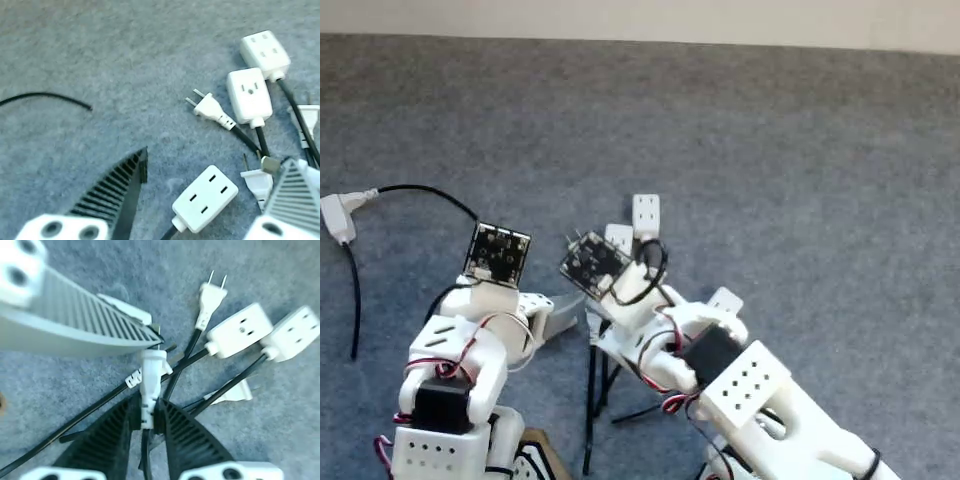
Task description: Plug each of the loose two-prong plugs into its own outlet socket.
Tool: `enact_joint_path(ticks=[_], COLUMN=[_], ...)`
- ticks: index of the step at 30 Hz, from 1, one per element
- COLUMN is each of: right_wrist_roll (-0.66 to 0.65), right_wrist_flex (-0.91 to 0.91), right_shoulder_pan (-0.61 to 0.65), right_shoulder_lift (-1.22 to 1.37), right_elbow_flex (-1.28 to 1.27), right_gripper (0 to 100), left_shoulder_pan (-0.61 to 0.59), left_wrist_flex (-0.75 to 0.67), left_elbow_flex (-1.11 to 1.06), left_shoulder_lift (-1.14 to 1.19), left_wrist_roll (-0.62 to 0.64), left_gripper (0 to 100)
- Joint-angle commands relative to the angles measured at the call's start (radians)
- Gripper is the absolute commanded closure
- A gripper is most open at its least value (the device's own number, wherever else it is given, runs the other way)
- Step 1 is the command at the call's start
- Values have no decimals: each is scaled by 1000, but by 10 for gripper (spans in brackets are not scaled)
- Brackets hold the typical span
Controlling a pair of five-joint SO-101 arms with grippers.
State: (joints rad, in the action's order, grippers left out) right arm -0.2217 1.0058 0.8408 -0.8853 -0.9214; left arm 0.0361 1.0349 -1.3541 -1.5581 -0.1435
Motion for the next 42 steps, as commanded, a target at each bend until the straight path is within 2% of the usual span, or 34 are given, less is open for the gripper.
enact_joint_path(ticks=[1,5,12,19,33,42], right_wrist_roll=[3,3,6,2,2,-38], right_wrist_flex=[119,196,200,193,165,171], right_shoulder_pan=[13,13,10,5,4,-145], right_shoulder_lift=[-2,-1,10,10,8,10], right_elbow_flex=[216,340,346,225,173,134], right_gripper=[994,994,994,994,994,994], left_shoulder_pan=[24,25,41,-73,-79,-133], left_wrist_flex=[-18,-15,-15,-15,-18,-17], left_elbow_flex=[-2,-4,-1,50,73,76], left_shoulder_lift=[7,7,7,-2,-2,-2], left_wrist_roll=[-8,-8,-9,-9,-5,-6], left_gripper=[607,607,607,607,607,607])
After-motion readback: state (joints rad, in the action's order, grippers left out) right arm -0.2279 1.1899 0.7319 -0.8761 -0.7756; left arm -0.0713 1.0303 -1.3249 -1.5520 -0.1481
